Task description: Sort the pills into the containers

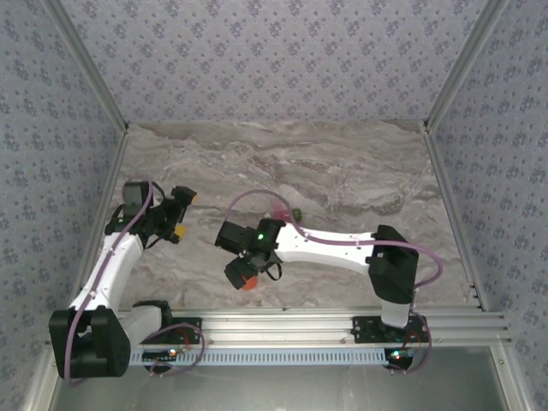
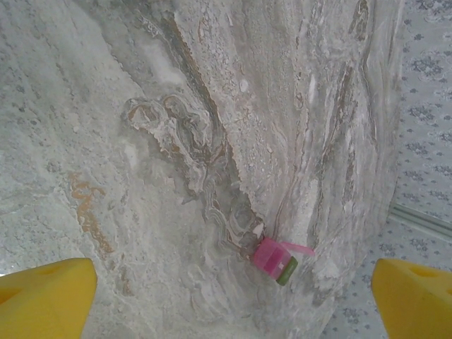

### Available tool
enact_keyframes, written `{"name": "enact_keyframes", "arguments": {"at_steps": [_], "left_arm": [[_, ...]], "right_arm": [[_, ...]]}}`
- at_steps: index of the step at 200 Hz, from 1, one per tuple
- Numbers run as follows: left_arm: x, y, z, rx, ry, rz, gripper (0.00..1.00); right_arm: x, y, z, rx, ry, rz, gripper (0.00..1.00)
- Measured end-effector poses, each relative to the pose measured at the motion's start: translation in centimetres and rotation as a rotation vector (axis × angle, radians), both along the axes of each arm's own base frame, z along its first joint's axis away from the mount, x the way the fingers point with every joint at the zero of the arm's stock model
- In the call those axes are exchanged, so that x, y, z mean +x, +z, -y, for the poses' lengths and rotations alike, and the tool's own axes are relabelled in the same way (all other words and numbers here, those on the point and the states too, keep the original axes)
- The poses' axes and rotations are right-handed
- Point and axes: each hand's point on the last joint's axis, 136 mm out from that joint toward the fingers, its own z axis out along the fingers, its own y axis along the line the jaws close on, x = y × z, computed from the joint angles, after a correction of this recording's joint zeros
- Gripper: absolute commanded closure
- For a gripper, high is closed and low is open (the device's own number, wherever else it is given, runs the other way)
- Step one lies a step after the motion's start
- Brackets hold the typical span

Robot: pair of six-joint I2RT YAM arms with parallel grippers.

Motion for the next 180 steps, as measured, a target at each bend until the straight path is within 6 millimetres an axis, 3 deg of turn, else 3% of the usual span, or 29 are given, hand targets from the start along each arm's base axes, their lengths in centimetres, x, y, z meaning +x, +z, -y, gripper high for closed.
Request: {"name": "enact_keyframes", "arguments": {"at_steps": [25, 73, 97, 117, 131, 149, 180], "left_arm": [[0.2, 0.0, 0.2, -0.009, -0.011, -0.005, 0.0], [0.4, -0.7, 0.4, -0.014, -0.026, -0.031, 0.0], [0.7, -1.0, 0.7, -0.017, -0.045, -0.039, 0.0], [1.8, -0.5, 0.9, -0.007, -0.084, -0.025, 0.0], [3.1, 0.3, 1.3, 0.022, -0.143, 0.008, 0.0], [5.3, 1.8, 3.0, 0.105, -0.276, 0.081, 0.0], [7.9, 4.0, 9.5, 0.325, -0.61, 0.265, 0.0]], "right_arm": [[-0.1, -1.7, 0.0, -0.037, -0.001, -0.022, 0.12], [0.1, -1.8, -0.4, -0.012, -0.011, -0.049, 0.54], [0.9, -1.6, -0.5, 0.023, -0.04, -0.064, 0.58], [2.2, -1.1, 0.6, 0.048, -0.082, -0.073, 0.57], [3.6, 0.1, 1.7, 0.077, -0.126, -0.07, 0.57], [6.6, 3.0, 3.4, 0.152, -0.198, -0.042, 0.57], [13.2, 9.1, 8.0, 0.273, -0.343, 0.043, 0.56]]}}
